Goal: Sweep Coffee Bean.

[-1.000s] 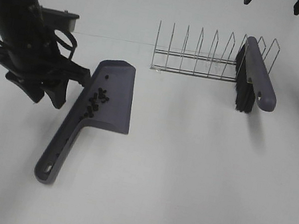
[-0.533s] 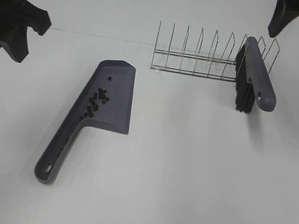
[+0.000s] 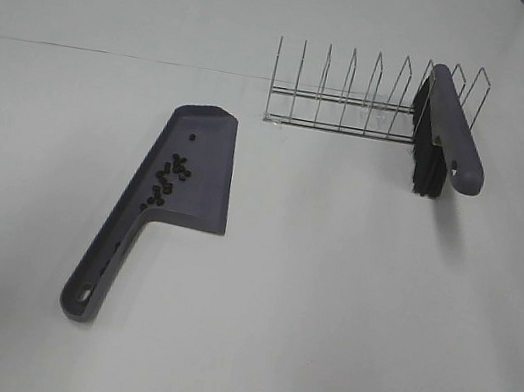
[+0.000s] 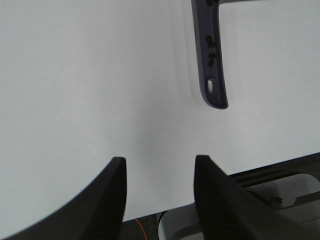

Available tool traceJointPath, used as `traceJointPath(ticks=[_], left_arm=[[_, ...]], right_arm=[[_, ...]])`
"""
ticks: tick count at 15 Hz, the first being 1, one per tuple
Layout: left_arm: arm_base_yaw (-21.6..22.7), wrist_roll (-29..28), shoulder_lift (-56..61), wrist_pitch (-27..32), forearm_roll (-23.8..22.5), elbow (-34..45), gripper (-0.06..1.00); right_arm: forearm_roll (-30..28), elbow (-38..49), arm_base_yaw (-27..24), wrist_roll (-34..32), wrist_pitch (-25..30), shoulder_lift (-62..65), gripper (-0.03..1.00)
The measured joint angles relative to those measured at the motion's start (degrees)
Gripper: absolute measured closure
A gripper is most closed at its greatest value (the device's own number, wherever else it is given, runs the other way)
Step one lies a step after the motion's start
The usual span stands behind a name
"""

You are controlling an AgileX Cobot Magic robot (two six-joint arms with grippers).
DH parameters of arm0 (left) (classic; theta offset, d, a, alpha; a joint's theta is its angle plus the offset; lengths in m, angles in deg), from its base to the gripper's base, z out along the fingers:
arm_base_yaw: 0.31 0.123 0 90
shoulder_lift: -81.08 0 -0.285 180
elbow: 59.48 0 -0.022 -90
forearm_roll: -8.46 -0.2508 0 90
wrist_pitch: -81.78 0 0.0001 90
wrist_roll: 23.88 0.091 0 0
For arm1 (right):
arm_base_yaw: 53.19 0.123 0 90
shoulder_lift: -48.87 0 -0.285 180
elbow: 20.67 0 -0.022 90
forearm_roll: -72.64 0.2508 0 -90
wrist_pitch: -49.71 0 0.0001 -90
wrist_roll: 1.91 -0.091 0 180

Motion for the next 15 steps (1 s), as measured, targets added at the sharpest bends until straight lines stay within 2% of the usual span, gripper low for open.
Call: traceJointPath(ticks=[8, 9, 12, 15], left_arm=[[0.00, 0.23, 28.71, 2.75, 0.40, 10.60, 0.55], [0.00, 0.34, 30.19, 3.44, 0.40, 11.34, 0.55], [0.00, 2.23, 42.86, 4.53, 0.40, 16.90, 0.55], [0.00, 4.47, 48.99, 4.13, 0.40, 17.53, 0.55]], right_arm=[[0.11, 19.42, 0.00, 0.11, 0.23, 32.37, 0.10], [0.11, 20.11, 0.00, 0.17, 0.29, 34.38, 0.10], [0.11, 25.50, 0.00, 0.17, -0.29, 51.57, 0.10], [0.11, 26.76, 0.00, 1.38, -3.04, 61.59, 0.10]])
